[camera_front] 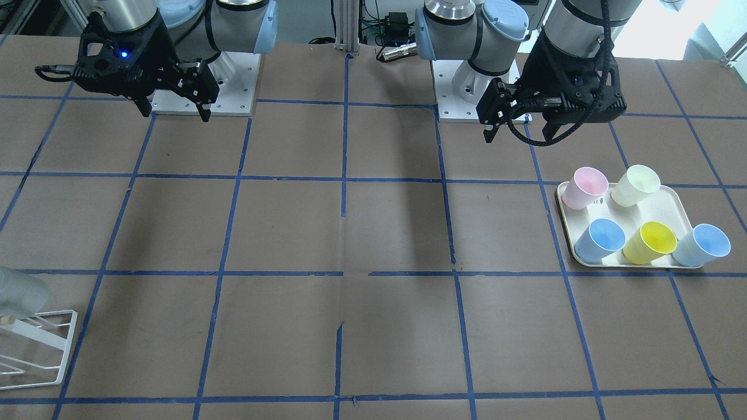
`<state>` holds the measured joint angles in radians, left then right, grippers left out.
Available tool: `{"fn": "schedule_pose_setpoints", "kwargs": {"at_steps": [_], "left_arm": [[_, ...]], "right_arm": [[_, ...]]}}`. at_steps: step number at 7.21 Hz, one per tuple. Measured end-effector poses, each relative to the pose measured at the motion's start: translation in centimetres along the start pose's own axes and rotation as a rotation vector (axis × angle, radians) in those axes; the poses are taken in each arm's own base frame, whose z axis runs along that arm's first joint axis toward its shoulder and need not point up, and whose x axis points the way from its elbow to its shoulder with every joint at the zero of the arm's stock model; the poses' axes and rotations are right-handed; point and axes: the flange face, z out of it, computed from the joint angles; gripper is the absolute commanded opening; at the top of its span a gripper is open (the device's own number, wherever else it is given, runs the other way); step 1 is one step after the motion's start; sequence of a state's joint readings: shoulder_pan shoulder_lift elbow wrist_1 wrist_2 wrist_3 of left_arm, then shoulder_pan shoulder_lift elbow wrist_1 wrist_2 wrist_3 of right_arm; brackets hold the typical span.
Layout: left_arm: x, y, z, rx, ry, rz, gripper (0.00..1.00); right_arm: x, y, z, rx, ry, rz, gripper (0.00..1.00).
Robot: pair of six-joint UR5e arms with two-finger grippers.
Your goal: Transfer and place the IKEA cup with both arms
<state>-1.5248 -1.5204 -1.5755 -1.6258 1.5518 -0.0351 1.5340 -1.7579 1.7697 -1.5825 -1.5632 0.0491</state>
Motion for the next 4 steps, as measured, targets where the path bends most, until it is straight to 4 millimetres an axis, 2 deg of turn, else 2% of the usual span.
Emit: {"fn": "schedule_pose_setpoints", "kwargs": {"at_steps": [4], "left_arm": [[-0.01,0.06,-0.06,0.002,-0.001,0.004,1.0]], "right_arm": [[0.06,0.0,0.05,-0.002,0.006,-0.001,1.0]]}}
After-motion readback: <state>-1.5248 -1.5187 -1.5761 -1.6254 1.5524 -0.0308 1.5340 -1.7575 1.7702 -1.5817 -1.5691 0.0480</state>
